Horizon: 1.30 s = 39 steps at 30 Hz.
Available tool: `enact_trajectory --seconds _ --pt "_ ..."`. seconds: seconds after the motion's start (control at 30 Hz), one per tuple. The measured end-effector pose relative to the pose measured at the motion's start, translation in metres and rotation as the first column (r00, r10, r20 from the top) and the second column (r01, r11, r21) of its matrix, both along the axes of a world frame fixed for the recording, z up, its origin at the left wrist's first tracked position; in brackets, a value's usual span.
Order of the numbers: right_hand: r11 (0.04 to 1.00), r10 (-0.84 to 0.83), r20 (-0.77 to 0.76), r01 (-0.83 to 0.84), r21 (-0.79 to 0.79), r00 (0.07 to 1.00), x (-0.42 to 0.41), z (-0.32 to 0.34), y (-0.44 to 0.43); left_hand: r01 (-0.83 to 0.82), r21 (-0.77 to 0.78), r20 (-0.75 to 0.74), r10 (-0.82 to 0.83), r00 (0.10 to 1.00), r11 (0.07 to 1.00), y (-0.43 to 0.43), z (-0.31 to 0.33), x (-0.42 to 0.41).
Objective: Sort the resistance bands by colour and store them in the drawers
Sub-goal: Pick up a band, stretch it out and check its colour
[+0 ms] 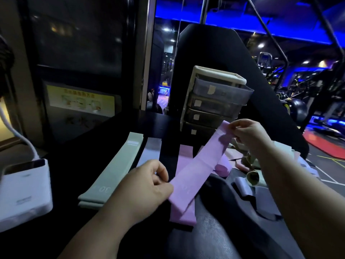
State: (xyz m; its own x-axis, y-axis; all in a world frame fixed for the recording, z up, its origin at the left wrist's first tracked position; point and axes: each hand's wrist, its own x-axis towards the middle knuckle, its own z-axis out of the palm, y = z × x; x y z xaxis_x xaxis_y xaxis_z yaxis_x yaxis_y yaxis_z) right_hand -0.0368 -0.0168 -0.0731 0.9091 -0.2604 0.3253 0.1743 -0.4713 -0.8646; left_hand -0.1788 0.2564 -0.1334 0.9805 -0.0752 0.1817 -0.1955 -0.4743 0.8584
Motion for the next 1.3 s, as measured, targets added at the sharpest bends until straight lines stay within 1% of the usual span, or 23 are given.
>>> enact_trajectory --seconds 0.07,0.2,0.4,0.53,0.7,0.87,1.03,1.17,1.3 --pt "0.999 -0.011 -0.025 0.01 -0.039 1.0 0.011 0.0 0.009 0.007 0.024 0.012 -0.007 1.0 1.0 -0.003 -0.001 -0.002" --pt "0.999 0.016 -0.076 -0.019 -0.032 0.997 0.03 -0.005 0.03 0.009 0.128 0.026 -0.012 1.0 0.992 -0.007 -0.003 -0.007" --pt "0.978 0.096 -0.174 -0.125 -0.164 0.98 0.043 -0.023 0.057 0.061 0.229 0.012 -0.065 0.998 0.972 -0.018 -0.006 -0.013" --pt "0.942 0.081 -0.166 -0.13 -0.31 0.983 0.049 -0.036 0.069 0.072 0.29 0.006 -0.077 0.997 0.954 -0.02 -0.005 -0.011" --pt "0.92 0.056 -0.134 -0.103 -0.379 0.989 0.06 -0.057 0.074 0.064 0.385 0.011 -0.074 0.997 0.921 -0.02 -0.007 -0.009" --pt "0.907 0.02 -0.121 -0.069 -0.416 0.992 0.068 -0.073 0.075 0.066 0.459 0.015 -0.082 0.997 0.886 -0.019 -0.007 -0.007" --pt "0.901 -0.015 -0.105 -0.032 -0.434 0.994 0.07 -0.083 0.078 0.1 0.483 -0.026 -0.099 0.995 0.87 -0.019 -0.008 -0.006" --pt "0.879 -0.039 -0.116 -0.022 -0.476 0.992 0.074 -0.09 0.078 0.116 0.523 -0.053 -0.104 0.993 0.845 -0.021 -0.01 -0.005" --pt "0.879 -0.049 -0.109 -0.009 -0.477 0.993 0.077 -0.098 0.079 0.127 0.532 -0.073 -0.104 0.992 0.837 -0.021 -0.016 -0.003"
